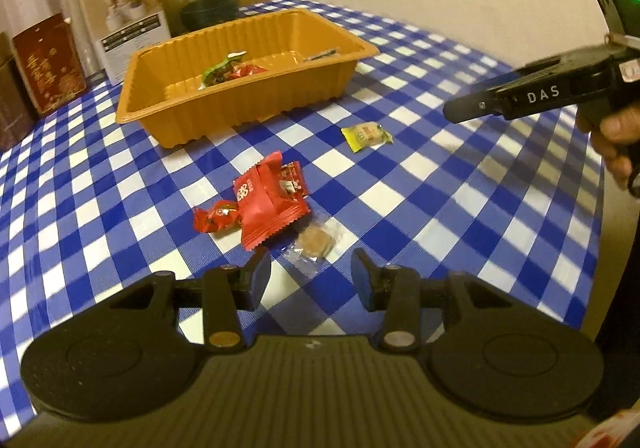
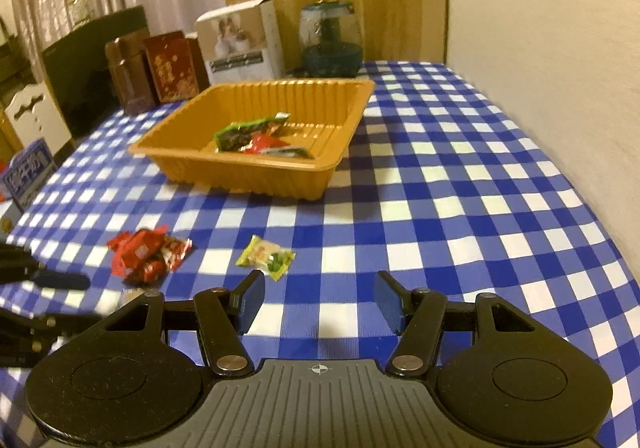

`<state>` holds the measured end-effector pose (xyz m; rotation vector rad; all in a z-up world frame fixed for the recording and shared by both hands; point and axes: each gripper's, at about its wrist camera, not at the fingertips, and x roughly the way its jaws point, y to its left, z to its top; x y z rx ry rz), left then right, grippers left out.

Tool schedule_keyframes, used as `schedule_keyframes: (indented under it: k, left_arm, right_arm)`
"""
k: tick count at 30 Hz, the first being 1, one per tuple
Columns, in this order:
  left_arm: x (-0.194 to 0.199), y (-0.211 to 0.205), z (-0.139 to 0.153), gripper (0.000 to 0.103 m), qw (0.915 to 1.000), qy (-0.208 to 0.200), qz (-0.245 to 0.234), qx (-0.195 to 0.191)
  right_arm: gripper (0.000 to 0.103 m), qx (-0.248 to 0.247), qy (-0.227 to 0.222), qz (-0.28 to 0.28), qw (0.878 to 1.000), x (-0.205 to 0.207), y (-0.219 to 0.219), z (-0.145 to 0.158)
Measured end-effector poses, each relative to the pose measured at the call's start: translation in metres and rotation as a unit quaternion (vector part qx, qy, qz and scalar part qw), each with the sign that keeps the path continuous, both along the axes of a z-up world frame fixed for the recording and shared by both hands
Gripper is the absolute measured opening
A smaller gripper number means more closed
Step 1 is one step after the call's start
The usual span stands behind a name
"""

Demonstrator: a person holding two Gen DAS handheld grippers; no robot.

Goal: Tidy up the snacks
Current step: 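Move both tools back toward the remaining snacks on the cloth, then grasp the clear biscuit packet with the left tool while the right tool grasps the yellow candy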

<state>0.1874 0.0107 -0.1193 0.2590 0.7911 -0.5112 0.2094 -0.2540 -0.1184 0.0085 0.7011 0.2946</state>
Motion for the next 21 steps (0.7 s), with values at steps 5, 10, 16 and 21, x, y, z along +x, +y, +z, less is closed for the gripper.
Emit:
schedule_keyframes:
  k: [5,10,16,21]
  left_arm:
    - [0.009,-0.001,-0.007,0.039,0.9996,0.009,-0.027,0.004]
    - [0.018,-0.004,-0.012,0.039,0.9987,0.015,-0.048,0.011]
    - [0.034,-0.003,-0.018,0.039,0.9984,0.022,-0.051,0.012]
    - [0.040,-0.002,-0.020,0.037,0.9981,0.021,-0.056,0.012]
  right_arm:
    - [0.060,-0.015,0.003,0.016,1.000,0.002,0.005,-0.004]
    - [0.061,-0.021,0.006,0.016,1.000,0.006,0.009,-0.007]
    - [0.060,-0.027,0.006,0.021,0.999,0.011,0.012,-0.009]
    - [0.061,-0.033,0.009,0.020,0.999,0.015,0.013,-0.011]
